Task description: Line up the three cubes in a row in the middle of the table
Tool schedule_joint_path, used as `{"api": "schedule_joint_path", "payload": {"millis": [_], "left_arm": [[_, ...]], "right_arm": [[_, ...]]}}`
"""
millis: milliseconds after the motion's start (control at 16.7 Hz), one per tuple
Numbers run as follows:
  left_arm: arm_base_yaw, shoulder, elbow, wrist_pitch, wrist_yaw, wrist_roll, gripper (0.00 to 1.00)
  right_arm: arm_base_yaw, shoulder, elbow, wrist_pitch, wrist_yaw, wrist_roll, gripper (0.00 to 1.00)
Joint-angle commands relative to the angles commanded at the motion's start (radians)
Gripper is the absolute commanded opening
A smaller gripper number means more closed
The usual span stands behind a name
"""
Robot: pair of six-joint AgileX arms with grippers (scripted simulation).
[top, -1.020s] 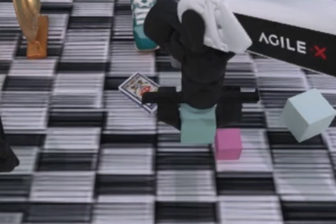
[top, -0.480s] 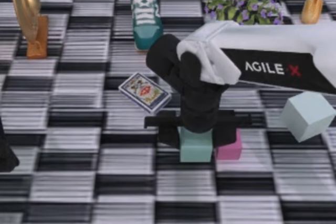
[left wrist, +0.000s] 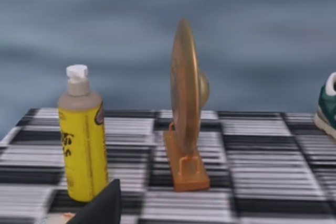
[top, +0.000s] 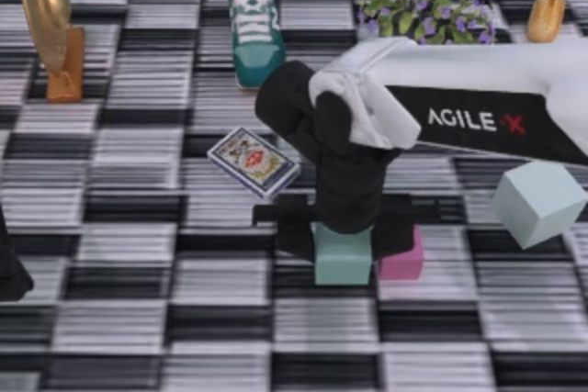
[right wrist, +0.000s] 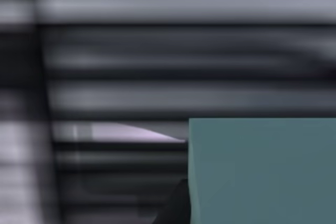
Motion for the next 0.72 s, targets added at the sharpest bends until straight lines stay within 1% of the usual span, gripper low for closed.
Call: {"api": "schedule_joint_path", "payload": {"millis": [420,480,720], "left_arm": [[0.000,0.000,0.000,0.000,0.000,0.000,1.00],[0.000,0.000,0.000,0.000,0.000,0.000,1.00],[0.000,0.000,0.000,0.000,0.000,0.000,1.00]], "right_arm": [[0.000,0.000,0.000,0.000,0.000,0.000,0.98],[0.000,0.000,0.000,0.000,0.000,0.000,1.00],[0.000,0.000,0.000,0.000,0.000,0.000,1.00]]}}
